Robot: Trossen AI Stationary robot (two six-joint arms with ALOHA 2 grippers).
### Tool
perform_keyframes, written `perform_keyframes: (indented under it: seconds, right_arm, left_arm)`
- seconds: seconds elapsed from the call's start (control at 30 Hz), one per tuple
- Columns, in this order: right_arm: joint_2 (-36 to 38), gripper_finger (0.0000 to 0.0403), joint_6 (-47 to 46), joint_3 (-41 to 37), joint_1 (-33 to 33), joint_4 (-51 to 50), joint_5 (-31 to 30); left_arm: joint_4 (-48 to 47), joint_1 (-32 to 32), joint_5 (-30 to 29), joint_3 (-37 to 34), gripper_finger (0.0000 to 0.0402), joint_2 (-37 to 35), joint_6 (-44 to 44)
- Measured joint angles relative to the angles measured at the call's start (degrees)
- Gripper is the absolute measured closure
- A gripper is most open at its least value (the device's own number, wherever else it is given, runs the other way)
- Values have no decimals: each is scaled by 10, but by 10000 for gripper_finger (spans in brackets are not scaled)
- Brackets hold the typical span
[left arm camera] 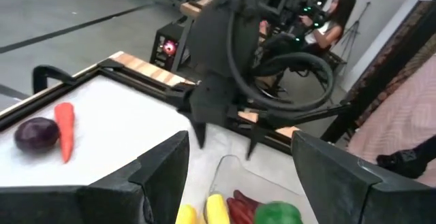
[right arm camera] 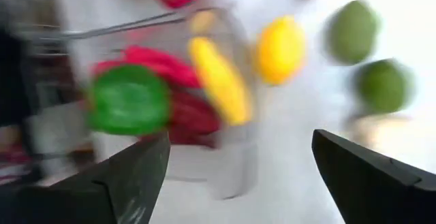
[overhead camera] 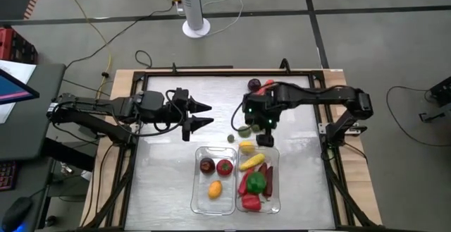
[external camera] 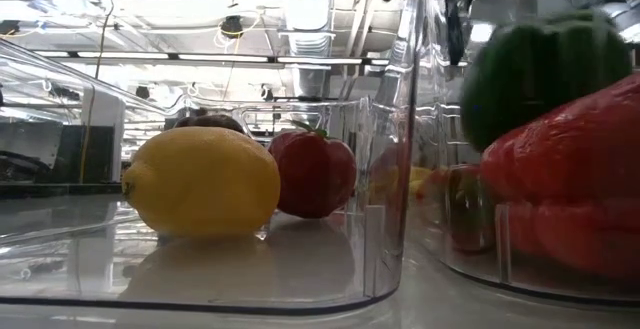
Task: Sort produce into baskets
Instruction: Put the right lime into the left transparent bin
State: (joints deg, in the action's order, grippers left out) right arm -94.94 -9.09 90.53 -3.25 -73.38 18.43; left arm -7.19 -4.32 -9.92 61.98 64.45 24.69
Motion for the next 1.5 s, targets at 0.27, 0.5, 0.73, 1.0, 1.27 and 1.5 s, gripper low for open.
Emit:
perform_keyframes:
  seconds: [0.27,0.5,0.73,1.0,1.27,1.5]
  right_arm:
    - [-59,31,154,-2,-76,51,-123]
    - [-97,60,225,-90,-112,104,-140]
    - [-77,93,247,-181,-130,200,-144]
    - [-77,97,260,-227,-120,272,-123]
    - [-77,117,261,-255,-106,335,-124]
    - [-77,187,246,-256,-107,320,-168]
  left_arm:
    - [-23,0,-40,0,158,0,6]
    - [-48,-9,-47,0,158,-4,39]
    - [-87,-38,-120,0,158,-14,51]
    - [-89,-40,-161,0,158,-15,51]
    - [-90,-39,-175,0,158,-15,40]
    - [-105,-38,-175,0,158,-16,36]
